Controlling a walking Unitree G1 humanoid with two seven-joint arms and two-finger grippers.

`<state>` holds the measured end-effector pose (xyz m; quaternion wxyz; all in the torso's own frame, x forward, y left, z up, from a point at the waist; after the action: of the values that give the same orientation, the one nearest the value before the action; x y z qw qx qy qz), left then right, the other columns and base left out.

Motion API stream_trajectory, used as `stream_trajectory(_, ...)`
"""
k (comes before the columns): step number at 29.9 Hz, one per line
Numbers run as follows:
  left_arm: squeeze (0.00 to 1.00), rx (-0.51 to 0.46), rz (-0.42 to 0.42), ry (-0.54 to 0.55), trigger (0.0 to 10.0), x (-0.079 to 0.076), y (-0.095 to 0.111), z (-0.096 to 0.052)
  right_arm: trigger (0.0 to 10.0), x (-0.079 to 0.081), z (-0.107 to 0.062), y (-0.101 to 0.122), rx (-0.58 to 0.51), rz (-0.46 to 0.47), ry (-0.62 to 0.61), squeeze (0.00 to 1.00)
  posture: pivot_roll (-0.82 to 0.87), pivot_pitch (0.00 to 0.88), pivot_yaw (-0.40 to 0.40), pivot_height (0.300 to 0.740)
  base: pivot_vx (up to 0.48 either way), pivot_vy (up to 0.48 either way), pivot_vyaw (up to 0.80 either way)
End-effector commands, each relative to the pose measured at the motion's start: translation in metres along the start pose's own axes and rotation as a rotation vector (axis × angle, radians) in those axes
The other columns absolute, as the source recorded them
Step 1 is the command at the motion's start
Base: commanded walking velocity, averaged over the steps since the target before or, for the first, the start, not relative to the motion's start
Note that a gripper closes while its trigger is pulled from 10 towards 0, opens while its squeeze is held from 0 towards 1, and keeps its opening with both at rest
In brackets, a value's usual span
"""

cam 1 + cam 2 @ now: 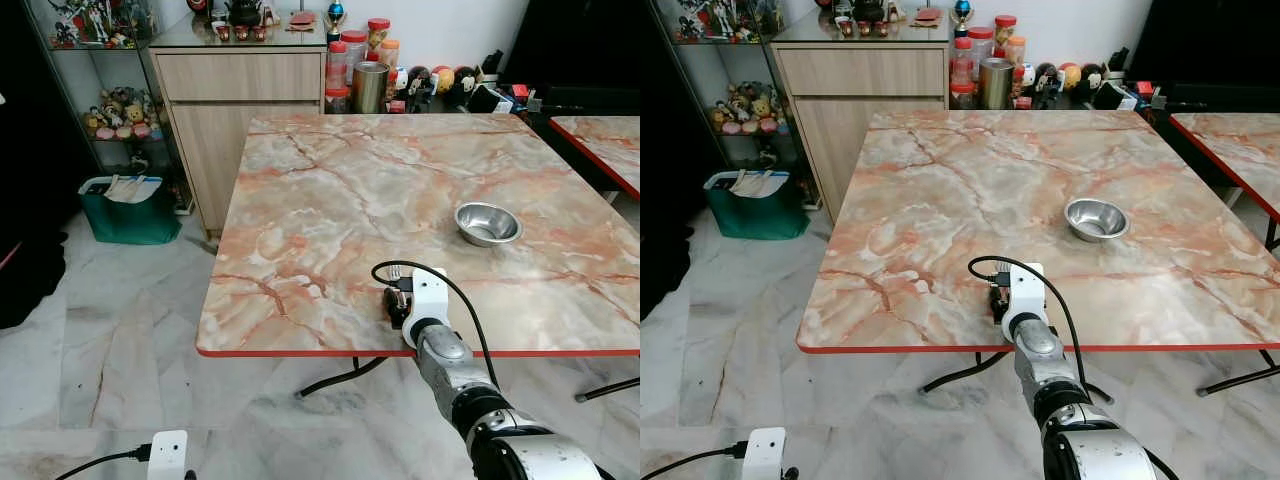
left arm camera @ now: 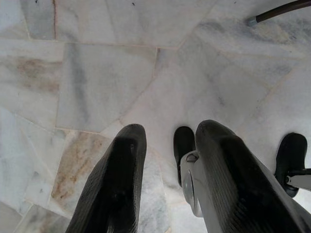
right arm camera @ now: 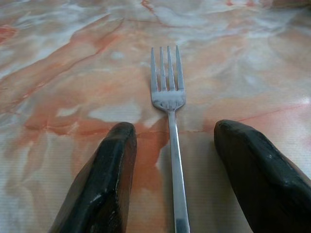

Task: Setting the table

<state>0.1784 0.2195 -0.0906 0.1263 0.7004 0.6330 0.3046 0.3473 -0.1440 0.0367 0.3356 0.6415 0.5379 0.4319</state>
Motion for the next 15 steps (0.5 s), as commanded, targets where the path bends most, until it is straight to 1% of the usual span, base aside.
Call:
stream_trajectory(1, 0.0, 0.015, 0.003, -0.019, 10.0, -0.004, -0.003, 0.0, 0.0, -0.003, 0.0, -0.005, 0.058, -0.016, -0.016, 0.0, 0.01, 0.0, -0.027, 0.74, 0.0, 0.0, 0.0)
stream_trajectory(3, 0.0, 0.018, 0.003, -0.037, 10.0, -0.007, -0.003, -0.001, 0.0, -0.004, -0.002, -0.019, 0.137, -0.042, -0.015, 0.0, 0.01, 0.0, -0.026, 0.74, 0.0, 0.0, 0.0)
stream_trajectory(15, 0.0, 0.017, 0.001, -0.041, 10.0, -0.008, -0.002, 0.0, 0.0, -0.002, -0.002, -0.017, 0.132, -0.037, -0.007, 0.0, 0.01, 0.0, -0.026, 0.74, 0.0, 0.0, 0.0)
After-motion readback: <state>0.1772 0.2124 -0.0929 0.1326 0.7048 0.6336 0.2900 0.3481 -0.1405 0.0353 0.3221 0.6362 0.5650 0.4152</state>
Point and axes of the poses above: a point about 5 cm out from each wrist's last joint towards the gripper, its own z axis pointing out of the wrist towards the gripper, its own y axis along the axis of the wrist's last joint, x = y × z, the point moved 1 cm from there along z, pointing out of the wrist towards the gripper, and after that the axes turned 12 degrees about z, right-handed, at the moved point
